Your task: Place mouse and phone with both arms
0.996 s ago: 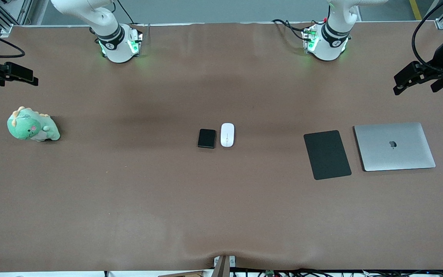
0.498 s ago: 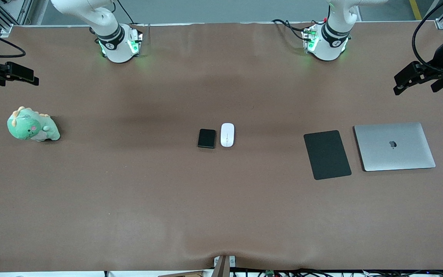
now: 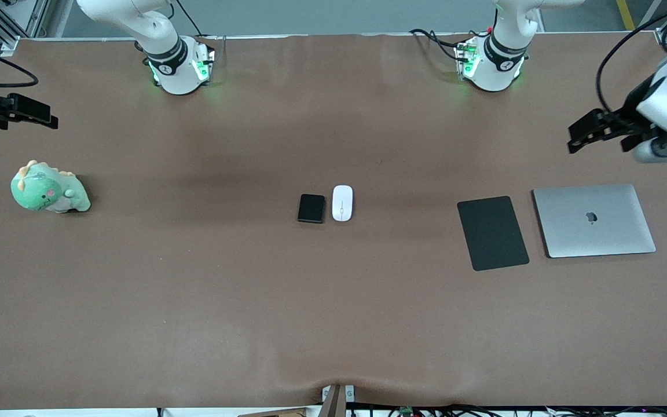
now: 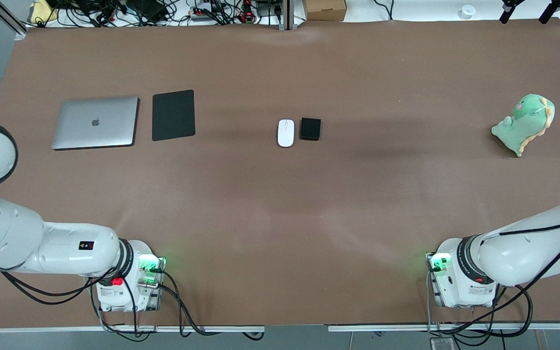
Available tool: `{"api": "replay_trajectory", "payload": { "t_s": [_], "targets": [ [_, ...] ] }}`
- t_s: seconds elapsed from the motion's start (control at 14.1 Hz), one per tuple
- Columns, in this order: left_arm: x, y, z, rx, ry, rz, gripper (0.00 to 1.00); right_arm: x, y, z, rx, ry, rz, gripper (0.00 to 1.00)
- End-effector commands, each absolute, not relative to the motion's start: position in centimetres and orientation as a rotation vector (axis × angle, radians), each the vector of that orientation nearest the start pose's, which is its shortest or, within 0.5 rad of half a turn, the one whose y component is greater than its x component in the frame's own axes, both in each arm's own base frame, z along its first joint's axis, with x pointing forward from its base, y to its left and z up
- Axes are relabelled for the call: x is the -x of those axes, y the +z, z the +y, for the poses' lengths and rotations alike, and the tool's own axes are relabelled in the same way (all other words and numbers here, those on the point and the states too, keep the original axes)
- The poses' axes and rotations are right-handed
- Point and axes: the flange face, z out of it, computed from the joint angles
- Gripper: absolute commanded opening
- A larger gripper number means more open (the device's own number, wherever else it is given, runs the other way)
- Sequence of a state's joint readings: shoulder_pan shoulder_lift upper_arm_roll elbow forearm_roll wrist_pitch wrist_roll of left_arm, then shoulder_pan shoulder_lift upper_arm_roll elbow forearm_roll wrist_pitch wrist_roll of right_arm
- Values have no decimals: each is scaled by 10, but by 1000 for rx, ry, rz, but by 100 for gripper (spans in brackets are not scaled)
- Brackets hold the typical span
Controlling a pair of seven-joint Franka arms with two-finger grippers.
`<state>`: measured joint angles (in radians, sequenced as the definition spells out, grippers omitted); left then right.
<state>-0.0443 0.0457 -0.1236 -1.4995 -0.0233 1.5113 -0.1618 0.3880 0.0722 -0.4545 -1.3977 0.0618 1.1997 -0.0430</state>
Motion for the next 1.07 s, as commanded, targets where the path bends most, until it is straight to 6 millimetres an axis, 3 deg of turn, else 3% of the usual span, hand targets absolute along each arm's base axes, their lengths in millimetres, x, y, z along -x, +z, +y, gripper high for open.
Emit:
{"api": "replay_trajectory", "payload": {
  "t_s": [0.0, 0.43, 0.57, 0.78, 1.0],
  "targets": [
    [-571, 604, -139, 3191, 47, 93, 100, -530, 639, -18, 3074, 431, 29, 100],
    [-586, 521, -250, 3172, 71, 114, 100, -531, 637, -12, 3075, 443, 15, 100],
    [-581, 492, -296, 3165, 79, 119, 100, -531, 634, -14, 3073, 457, 20, 100],
    [-577, 435, -357, 3189, 75, 84, 100, -531, 635, -18, 3072, 454, 32, 100],
    [-572, 379, -404, 3207, 54, 52, 100, -531, 636, -18, 3070, 448, 33, 100]
  ]
}}
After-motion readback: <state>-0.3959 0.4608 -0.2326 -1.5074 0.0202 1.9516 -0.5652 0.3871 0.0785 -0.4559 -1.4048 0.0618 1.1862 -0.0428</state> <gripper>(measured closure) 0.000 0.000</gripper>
